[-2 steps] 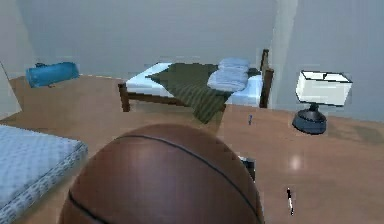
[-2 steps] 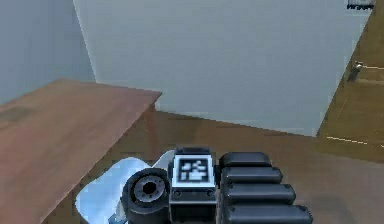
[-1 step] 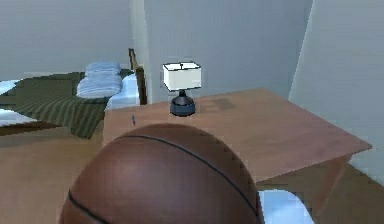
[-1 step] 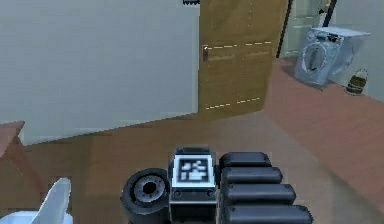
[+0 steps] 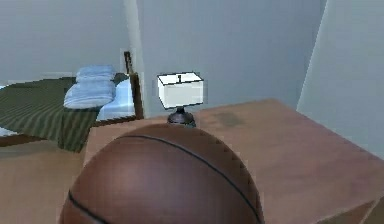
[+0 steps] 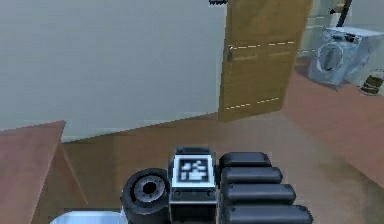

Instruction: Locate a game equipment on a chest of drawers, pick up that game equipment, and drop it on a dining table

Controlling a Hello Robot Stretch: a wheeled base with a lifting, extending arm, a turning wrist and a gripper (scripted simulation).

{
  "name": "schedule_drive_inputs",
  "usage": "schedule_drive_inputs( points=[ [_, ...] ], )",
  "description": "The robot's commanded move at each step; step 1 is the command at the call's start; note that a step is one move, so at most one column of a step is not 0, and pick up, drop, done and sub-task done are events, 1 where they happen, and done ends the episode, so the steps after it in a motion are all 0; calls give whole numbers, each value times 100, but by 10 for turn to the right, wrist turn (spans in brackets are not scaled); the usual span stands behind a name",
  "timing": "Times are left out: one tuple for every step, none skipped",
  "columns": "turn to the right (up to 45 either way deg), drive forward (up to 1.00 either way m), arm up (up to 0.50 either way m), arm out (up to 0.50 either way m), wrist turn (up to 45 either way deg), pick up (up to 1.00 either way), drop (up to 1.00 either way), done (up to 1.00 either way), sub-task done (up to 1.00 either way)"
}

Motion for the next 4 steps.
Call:
schedule_drive_inputs(
  points=[
    [30,0,0,0,0,0,0,0,0],
    [-60,0,0,0,0,0,0,0,0],
    [-30,0,0,0,0,0,0,0,0],
    [90,0,0,0,0,0,0,0,0]
  ],
)
